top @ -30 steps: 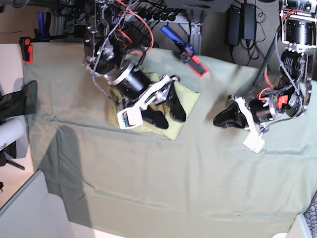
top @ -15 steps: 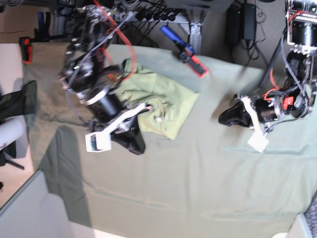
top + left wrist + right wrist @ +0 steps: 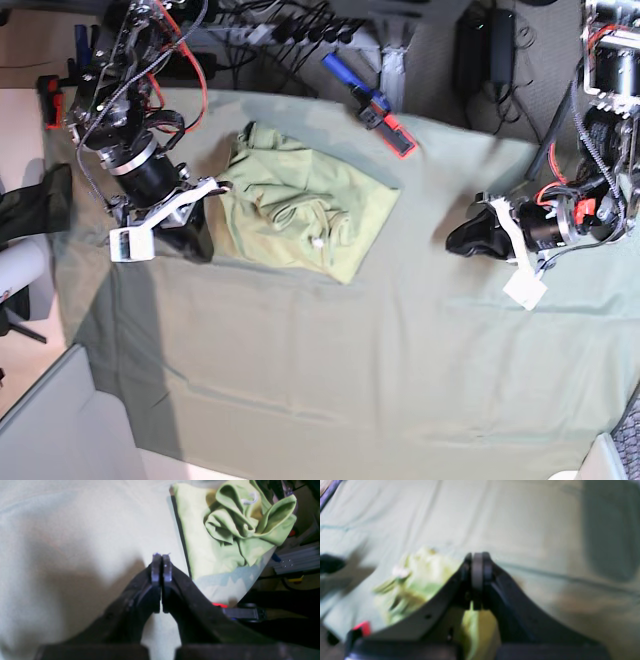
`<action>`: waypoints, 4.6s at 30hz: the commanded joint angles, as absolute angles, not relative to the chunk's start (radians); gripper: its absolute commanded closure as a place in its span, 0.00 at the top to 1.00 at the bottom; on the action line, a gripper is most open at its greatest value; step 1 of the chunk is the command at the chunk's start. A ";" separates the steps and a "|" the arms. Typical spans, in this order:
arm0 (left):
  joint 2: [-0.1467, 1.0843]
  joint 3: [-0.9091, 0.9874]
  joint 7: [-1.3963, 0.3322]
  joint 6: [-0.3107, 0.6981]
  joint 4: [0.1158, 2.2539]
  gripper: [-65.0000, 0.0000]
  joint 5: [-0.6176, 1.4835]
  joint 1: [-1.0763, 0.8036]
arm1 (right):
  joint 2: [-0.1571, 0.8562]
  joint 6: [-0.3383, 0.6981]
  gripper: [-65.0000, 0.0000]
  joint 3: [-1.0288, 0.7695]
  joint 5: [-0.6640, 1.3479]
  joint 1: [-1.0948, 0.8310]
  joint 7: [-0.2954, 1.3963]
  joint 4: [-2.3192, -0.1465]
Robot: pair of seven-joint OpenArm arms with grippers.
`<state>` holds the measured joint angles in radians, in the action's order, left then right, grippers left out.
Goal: Fold the T-shirt properly
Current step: 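Fold the shirt bundle over with the right gripper toward the left gripper, then grasp the bundle sides with both grippers and tuck them inward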
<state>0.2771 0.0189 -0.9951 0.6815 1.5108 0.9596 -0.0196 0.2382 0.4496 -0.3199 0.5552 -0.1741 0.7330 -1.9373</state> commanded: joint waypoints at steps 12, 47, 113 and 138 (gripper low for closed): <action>0.283 0.022 -0.976 0.698 1.531 0.00 0.980 -0.002 | 0.243 0.487 0.00 0.005 0.635 -0.314 0.734 -1.950; 0.276 -0.613 -0.897 0.698 1.870 0.00 0.532 0.000 | 0.205 0.486 0.00 -0.314 0.385 0.112 0.553 -1.615; 0.214 -0.476 -0.643 0.698 1.203 0.00 0.363 0.403 | 0.069 0.495 0.00 -0.266 0.614 -0.009 0.656 -1.408; 0.216 -0.148 -0.899 0.698 1.244 0.00 0.834 0.432 | 0.145 0.494 0.00 -0.247 0.557 -0.106 0.659 -1.726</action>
